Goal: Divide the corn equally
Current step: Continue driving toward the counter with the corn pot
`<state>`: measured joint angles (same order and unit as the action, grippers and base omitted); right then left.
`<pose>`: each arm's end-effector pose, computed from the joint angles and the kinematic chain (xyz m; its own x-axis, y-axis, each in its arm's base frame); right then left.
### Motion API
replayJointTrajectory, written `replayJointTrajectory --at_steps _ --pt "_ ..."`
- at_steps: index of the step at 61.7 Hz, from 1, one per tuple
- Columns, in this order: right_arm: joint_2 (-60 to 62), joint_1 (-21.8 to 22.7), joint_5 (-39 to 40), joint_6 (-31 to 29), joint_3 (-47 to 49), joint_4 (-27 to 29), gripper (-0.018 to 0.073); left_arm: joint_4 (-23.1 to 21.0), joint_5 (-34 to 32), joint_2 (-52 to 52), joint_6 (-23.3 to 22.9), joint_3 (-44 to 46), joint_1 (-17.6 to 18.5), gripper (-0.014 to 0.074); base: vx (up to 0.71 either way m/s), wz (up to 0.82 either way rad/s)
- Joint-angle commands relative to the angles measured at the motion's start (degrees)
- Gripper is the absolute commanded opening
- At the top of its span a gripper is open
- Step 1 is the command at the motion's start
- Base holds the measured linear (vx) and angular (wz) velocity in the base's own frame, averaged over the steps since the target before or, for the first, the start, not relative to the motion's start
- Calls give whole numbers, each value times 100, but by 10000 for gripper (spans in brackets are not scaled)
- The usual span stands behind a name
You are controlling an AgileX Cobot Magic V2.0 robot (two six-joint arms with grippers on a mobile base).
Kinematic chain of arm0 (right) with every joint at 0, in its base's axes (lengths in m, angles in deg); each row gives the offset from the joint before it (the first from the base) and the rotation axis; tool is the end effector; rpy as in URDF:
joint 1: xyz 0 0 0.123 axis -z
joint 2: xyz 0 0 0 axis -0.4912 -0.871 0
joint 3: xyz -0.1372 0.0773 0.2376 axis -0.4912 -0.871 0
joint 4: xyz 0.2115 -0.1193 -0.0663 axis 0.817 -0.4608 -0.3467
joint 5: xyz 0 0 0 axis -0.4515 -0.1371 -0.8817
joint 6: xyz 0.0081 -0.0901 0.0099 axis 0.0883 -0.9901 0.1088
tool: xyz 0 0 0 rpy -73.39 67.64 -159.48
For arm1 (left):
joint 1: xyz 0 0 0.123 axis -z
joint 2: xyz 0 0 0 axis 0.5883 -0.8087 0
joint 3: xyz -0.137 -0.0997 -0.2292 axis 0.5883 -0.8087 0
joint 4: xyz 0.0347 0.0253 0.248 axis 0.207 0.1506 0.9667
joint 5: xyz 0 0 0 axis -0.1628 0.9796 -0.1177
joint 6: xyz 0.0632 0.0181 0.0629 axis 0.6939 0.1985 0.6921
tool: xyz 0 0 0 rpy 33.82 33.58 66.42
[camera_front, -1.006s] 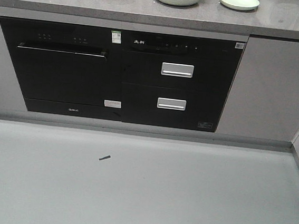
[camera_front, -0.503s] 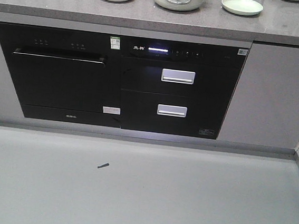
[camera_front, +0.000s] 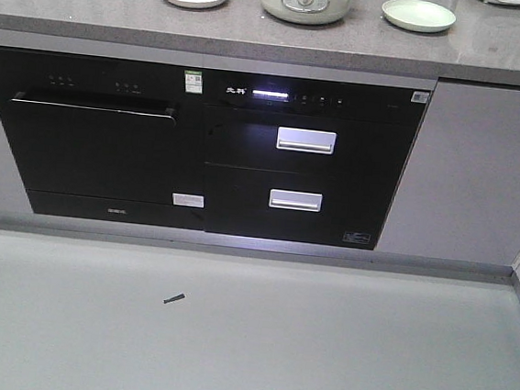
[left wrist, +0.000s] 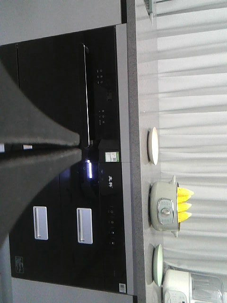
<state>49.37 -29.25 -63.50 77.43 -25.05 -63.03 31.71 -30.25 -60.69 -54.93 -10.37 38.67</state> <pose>0.0567 0.0003 0.1996 0.0204 0.0076 -0.9998 -0.0034 1.0000 0.0075 0.0566 -0.0023 0.2012 0.0301 -0.0232 -0.9993 0.0436 0.9988 -0.0218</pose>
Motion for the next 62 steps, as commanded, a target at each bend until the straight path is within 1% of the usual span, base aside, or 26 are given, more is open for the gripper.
replayJointTrajectory --at_steps 1,62 --pt "6 29 429 -55 -40 -43 -3 -7 -439 97 -53 -84 5 -6 6 -1" --pt "6 29 425 -55 -40 -43 -3 -7 -439 97 -53 -84 5 -6 5 -1"
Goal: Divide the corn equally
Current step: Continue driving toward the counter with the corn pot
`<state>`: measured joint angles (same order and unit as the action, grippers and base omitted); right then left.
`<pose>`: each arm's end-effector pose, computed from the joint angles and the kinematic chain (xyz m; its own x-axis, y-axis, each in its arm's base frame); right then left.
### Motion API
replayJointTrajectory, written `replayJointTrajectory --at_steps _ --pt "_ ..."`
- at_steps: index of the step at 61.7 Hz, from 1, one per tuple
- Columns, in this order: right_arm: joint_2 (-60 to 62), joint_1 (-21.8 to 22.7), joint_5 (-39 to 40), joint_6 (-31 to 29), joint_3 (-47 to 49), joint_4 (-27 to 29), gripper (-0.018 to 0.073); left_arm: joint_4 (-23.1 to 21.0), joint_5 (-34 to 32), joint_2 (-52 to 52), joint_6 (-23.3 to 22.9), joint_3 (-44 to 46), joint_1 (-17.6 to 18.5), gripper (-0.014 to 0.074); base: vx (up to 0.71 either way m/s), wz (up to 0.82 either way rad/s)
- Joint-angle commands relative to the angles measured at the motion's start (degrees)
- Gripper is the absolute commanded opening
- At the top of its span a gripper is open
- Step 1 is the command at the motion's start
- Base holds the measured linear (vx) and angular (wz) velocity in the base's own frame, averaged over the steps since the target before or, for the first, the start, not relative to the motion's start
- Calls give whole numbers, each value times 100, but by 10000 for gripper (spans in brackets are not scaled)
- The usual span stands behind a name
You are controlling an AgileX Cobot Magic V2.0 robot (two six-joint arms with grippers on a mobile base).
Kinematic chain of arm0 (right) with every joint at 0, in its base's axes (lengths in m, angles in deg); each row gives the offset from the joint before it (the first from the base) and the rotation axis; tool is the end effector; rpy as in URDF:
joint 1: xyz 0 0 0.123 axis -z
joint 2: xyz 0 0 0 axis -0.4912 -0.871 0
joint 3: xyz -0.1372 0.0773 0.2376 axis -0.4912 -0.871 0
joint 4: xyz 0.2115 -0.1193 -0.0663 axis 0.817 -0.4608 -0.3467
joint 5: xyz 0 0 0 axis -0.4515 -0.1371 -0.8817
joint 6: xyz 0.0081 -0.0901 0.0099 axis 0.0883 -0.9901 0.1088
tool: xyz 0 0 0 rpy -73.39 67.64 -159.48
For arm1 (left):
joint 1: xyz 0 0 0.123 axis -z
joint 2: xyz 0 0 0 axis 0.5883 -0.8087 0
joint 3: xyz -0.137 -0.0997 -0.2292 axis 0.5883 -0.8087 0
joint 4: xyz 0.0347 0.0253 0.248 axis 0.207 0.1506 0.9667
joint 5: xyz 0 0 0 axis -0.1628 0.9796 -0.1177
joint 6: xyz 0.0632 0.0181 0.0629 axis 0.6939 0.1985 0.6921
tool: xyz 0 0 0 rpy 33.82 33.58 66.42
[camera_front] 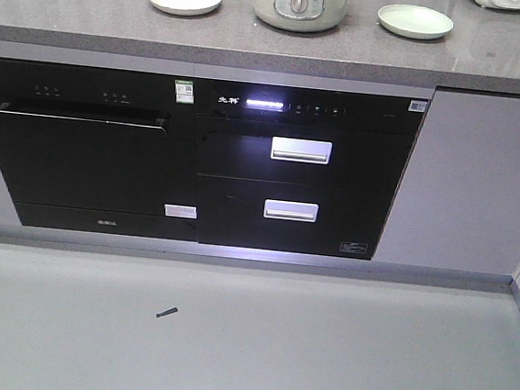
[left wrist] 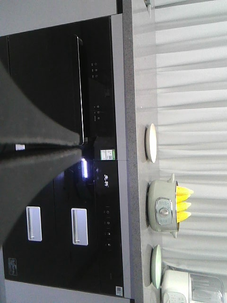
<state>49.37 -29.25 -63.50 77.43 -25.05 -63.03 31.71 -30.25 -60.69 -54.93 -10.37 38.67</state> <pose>0.0567 0.0003 0.1996 0.0204 0.0076 -0.9998 -0.0034 1.0000 0.0075 0.0566 -0.0023 0.2012 0.0301 -0.0232 -0.9993 0.0436 0.9988 -0.0218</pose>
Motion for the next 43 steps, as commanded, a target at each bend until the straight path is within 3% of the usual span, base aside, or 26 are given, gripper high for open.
replayJointTrajectory --at_steps 1,43 --pt "6 29 425 -55 -40 -43 -3 -7 -439 97 -53 -84 5 -6 5 -1" --pt "6 29 425 -55 -40 -43 -3 -7 -439 97 -53 -84 5 -6 6 1"
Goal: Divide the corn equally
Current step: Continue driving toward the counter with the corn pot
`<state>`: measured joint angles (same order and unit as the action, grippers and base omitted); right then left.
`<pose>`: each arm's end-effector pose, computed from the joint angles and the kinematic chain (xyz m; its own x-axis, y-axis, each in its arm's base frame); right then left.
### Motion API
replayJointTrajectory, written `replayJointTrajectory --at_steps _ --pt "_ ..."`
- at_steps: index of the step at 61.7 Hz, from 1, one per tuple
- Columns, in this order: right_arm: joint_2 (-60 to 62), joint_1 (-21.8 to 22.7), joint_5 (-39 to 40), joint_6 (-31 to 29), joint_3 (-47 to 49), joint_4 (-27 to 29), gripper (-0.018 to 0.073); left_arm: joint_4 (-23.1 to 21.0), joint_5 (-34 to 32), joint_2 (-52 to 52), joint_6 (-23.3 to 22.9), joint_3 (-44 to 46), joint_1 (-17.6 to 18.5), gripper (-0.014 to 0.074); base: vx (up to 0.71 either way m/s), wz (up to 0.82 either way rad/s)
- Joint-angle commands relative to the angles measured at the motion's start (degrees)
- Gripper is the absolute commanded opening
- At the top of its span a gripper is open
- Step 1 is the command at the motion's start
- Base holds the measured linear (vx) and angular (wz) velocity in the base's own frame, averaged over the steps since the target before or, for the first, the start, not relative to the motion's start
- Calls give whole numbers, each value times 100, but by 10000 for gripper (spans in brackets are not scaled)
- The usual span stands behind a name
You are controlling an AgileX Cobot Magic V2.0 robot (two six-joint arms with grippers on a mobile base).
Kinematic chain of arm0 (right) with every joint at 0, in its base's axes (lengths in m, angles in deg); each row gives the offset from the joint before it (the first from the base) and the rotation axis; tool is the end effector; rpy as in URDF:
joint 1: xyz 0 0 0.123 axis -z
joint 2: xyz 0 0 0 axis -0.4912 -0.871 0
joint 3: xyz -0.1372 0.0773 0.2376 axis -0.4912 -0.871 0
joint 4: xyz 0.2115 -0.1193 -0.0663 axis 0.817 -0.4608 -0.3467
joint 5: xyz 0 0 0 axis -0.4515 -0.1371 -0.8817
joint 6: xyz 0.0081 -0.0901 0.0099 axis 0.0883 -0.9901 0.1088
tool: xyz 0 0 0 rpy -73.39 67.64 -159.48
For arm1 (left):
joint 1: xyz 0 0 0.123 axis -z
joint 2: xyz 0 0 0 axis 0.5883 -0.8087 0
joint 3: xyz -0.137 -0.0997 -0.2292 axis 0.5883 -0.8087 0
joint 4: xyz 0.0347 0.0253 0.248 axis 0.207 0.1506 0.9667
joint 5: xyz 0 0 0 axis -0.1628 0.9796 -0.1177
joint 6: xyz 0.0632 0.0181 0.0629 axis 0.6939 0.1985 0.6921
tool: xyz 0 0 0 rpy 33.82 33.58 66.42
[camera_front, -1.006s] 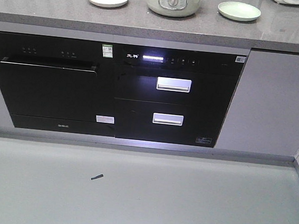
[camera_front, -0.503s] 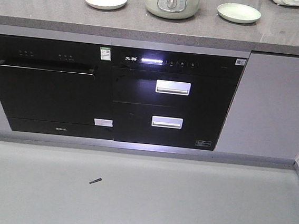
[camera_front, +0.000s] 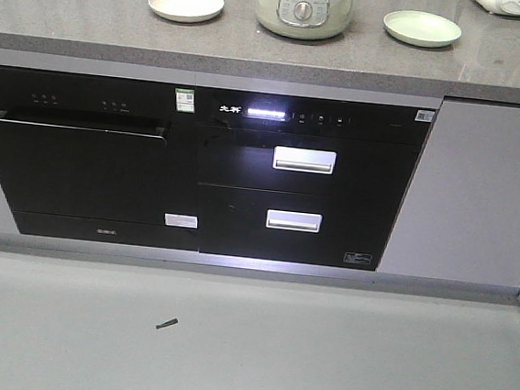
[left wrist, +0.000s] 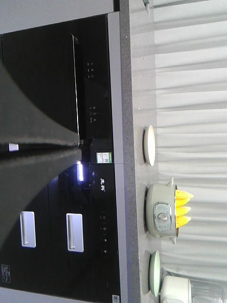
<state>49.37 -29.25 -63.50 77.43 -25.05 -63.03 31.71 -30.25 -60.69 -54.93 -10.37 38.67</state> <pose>0.0567 0.0003 0.1996 0.0204 0.0076 -0.9998 -0.0034 1.0000 0.0075 0.0566 -0.0023 0.2012 0.0301 -0.0232 -0.9993 0.0436 0.9988 -0.0218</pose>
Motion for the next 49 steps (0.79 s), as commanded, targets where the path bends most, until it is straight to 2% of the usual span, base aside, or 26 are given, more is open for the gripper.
replayJointTrajectory --at_steps 1,49 --pt "6 29 425 -55 -40 -43 -3 -7 -439 97 -53 -84 5 -6 7 1" --pt "6 29 425 -55 -40 -43 -3 -7 -439 97 -53 -84 5 -6 9 -1"
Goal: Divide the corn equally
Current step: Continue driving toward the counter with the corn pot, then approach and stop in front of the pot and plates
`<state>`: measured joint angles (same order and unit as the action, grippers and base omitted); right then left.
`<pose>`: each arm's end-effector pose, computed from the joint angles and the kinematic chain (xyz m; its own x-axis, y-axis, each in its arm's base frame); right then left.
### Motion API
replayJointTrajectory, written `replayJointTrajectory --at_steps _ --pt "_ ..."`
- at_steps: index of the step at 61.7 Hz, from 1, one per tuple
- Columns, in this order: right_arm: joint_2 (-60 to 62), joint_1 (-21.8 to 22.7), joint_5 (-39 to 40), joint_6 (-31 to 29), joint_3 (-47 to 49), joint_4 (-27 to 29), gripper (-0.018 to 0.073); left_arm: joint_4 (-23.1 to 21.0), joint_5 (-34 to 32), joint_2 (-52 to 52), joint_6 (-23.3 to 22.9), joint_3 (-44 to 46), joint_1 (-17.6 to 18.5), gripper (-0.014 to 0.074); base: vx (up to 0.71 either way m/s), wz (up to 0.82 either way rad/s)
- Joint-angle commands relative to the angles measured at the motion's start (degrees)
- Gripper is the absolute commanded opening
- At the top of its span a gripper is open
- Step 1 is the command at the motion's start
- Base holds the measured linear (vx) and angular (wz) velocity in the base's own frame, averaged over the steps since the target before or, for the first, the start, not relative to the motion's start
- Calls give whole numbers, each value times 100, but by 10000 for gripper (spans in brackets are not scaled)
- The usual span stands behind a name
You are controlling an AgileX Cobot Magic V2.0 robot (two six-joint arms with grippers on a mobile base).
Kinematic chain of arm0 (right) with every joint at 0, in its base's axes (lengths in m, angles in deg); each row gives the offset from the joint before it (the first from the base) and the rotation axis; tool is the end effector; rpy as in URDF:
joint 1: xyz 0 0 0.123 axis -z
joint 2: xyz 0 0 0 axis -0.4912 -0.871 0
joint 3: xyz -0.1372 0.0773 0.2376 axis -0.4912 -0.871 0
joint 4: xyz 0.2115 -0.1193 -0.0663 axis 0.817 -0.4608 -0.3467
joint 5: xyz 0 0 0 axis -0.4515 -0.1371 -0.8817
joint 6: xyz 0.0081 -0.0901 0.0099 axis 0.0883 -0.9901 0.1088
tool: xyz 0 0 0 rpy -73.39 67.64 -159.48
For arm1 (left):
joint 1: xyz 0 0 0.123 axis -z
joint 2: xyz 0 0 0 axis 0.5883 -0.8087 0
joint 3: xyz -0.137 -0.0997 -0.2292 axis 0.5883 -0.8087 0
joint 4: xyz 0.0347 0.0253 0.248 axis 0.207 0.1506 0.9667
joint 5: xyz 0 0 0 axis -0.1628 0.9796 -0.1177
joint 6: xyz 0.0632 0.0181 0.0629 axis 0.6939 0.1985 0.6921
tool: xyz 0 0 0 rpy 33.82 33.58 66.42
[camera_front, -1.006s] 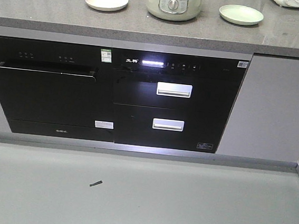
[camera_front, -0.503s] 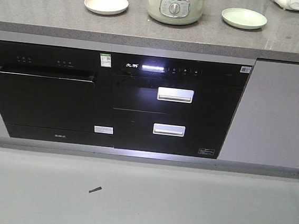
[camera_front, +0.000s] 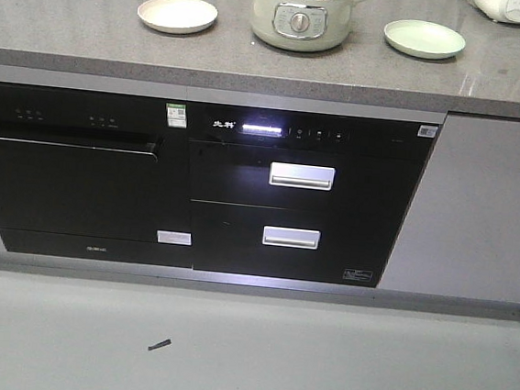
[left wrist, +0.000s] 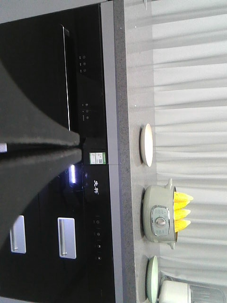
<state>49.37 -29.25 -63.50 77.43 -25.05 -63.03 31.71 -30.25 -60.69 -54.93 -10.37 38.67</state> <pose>0.0567 0.0003 0.1996 0.0204 0.0076 -0.9998 -0.0034 1.0000 0.0075 0.0566 -0.0023 0.2012 0.0301 -0.0232 -0.9993 0.0436 0.9988 -0.0218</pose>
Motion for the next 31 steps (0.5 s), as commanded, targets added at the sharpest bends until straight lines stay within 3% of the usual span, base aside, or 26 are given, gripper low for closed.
replayJointTrajectory --at_steps 1,31 --pt "6 29 425 -55 -40 -43 -3 -7 -439 97 -53 -84 5 -6 10 -3" --pt "6 29 425 -55 -40 -43 -3 -7 -439 97 -53 -84 5 -6 10 -4"
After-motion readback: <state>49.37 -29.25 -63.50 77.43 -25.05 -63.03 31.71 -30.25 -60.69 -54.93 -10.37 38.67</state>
